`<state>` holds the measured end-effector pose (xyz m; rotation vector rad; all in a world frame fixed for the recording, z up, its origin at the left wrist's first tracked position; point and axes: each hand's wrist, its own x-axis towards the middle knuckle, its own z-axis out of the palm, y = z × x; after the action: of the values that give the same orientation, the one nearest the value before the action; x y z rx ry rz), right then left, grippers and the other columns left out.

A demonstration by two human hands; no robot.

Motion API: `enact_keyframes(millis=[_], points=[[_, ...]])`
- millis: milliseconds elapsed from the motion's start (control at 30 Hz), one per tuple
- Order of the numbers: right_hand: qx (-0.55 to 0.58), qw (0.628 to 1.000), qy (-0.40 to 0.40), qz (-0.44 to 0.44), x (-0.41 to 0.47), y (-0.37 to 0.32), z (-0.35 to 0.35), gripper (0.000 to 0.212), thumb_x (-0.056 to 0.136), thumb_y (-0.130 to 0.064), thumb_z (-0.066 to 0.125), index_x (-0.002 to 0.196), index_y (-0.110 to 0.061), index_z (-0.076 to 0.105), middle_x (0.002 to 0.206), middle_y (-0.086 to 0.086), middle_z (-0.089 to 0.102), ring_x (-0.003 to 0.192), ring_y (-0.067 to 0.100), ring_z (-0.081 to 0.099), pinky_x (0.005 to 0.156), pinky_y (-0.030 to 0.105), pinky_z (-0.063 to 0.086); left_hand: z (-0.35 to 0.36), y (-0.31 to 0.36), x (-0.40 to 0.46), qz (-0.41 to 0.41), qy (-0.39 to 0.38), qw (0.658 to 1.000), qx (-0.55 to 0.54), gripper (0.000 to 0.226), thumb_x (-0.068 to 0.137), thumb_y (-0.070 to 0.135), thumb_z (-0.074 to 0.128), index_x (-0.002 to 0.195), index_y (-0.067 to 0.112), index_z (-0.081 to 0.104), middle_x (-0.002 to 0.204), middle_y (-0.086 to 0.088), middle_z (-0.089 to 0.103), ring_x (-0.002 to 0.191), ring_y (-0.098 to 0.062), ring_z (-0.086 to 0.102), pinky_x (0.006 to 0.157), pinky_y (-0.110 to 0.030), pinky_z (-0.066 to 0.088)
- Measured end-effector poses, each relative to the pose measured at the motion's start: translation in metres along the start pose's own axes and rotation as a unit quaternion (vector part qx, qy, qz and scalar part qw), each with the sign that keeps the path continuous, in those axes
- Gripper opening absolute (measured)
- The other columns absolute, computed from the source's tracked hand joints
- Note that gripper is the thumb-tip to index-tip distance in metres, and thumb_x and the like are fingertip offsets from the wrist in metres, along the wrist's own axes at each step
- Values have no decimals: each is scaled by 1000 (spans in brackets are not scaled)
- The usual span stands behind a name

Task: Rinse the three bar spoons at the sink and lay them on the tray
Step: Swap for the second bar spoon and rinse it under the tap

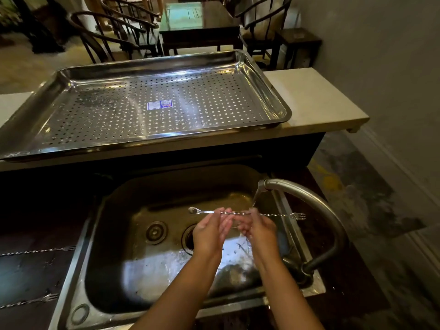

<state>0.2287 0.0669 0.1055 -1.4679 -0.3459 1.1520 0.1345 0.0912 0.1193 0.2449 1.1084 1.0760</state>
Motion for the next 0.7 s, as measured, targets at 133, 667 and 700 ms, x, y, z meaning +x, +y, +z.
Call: enact_keyframes(millis=[133,667,700], points=[[38,997,62,9,13,-17,-22,28,95,-21,47,74,-9,62,59,2,69,53,13,58,52,23,46,1,8,6,2,0,1000,-28,10,92,5,51,90,0,60,84,-13,68,62,-12,71,62,-19,57],[127,991,23,23,-2,-34,-17,33,99,-14,32,97,4,59,105,32,62,89,31,67,79,34,51,42,-24,1,-53,-59,997,-9,8,87,7,59,87,3,66,70,-7,71,54,-10,67,51,-19,55],[143,988,34,38,0,-36,-21,34,99,-13,29,108,10,53,114,37,56,103,40,61,86,38,47,44,-27,1,-56,-62,996,-19,10,87,8,58,89,2,66,72,-8,72,55,-11,68,51,-20,55]])
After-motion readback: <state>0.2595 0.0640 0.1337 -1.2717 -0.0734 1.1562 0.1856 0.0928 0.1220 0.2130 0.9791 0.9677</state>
